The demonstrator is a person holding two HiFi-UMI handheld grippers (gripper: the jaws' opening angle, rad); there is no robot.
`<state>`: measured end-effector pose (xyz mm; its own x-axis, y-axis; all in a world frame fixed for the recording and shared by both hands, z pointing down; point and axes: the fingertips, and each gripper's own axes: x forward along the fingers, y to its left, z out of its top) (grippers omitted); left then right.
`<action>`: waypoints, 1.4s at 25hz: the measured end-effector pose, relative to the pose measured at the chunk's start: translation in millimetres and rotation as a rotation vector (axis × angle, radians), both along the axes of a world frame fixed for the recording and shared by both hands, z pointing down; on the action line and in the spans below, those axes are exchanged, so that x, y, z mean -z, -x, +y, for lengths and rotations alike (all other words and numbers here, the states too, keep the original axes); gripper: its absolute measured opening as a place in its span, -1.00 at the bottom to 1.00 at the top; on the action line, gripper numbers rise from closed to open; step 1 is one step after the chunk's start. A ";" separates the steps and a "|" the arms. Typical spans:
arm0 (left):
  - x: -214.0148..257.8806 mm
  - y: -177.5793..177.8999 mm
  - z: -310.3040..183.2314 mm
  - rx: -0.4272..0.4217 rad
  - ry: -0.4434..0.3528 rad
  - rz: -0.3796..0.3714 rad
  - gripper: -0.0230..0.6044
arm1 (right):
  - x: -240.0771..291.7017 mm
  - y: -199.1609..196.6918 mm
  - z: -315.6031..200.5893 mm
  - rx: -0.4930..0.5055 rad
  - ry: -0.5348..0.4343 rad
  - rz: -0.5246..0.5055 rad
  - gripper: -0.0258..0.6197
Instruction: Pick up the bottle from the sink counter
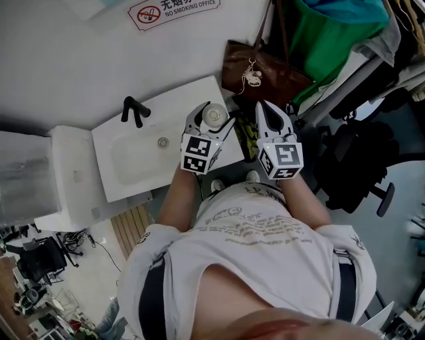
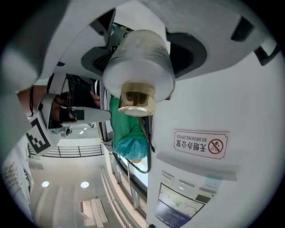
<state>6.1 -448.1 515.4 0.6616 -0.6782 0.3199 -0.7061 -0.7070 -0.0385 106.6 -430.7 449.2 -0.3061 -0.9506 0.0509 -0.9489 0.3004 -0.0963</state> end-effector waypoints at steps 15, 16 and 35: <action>73.9 65.3 16.6 0.243 -0.011 0.089 0.19 | 3.7 36.3 -18.9 0.110 -0.016 -0.009 -0.84; 73.7 67.6 18.9 0.252 -0.014 0.084 0.18 | 4.6 38.9 -18.3 0.121 -0.020 -0.004 -0.84; 56.6 75.1 32.9 0.318 -0.005 0.047 0.18 | 6.8 45.1 -7.9 0.152 -0.026 -0.006 -0.84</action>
<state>-69.0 -415.2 458.9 0.4303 -0.8546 0.2907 -0.8927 -0.4507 -0.0037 61.4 -438.6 442.4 -0.4470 -0.8942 0.0244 -0.8916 0.4432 -0.0923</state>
